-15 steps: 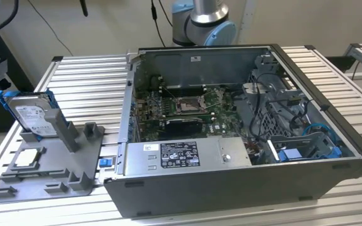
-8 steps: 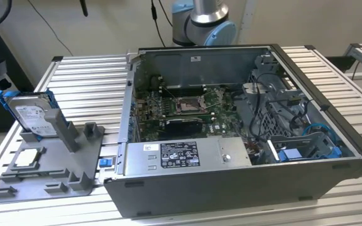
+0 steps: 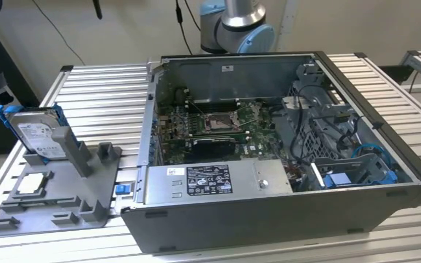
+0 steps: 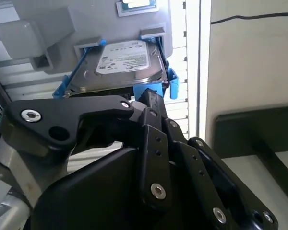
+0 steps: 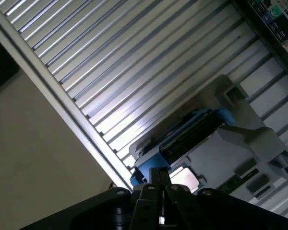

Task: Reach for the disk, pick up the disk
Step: 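Pick up the disk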

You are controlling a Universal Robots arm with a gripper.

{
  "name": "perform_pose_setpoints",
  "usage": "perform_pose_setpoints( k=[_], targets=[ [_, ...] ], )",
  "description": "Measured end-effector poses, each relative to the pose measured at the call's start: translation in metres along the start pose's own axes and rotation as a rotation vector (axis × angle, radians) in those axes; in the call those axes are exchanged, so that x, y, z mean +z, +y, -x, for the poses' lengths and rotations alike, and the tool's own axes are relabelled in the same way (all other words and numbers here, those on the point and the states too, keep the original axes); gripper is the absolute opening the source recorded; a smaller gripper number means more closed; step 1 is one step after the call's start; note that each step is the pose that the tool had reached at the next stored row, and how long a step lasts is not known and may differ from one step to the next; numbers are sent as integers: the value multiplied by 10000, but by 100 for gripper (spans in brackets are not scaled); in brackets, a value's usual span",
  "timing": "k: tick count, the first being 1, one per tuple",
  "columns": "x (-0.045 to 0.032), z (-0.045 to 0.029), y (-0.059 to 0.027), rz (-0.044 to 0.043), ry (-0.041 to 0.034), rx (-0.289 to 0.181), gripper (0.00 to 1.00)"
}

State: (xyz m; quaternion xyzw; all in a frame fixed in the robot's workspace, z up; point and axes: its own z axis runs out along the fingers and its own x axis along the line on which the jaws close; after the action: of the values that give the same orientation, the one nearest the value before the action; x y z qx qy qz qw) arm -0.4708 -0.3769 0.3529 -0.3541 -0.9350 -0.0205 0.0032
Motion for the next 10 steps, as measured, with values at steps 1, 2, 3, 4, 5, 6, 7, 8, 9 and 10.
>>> perform_pose_setpoints(
  k=[1,2,3,4,5,6,7,8,9,10],
  targets=[
    [0,0,0,2,-4,130,0],
    [0,0,0,4,-9,261,0],
    [0,0,0,7,-14,390,0],
    [0,0,0,10,-19,516,0],
    [0,0,0,13,-23,649,0],
    [0,0,0,15,-28,775,0],
    [0,0,0,18,-32,900,0],
    [0,0,0,20,-37,1022,0],
    [0,0,0,23,-42,1158,0],
    [0,0,0,26,-46,1280,0]
  ],
)
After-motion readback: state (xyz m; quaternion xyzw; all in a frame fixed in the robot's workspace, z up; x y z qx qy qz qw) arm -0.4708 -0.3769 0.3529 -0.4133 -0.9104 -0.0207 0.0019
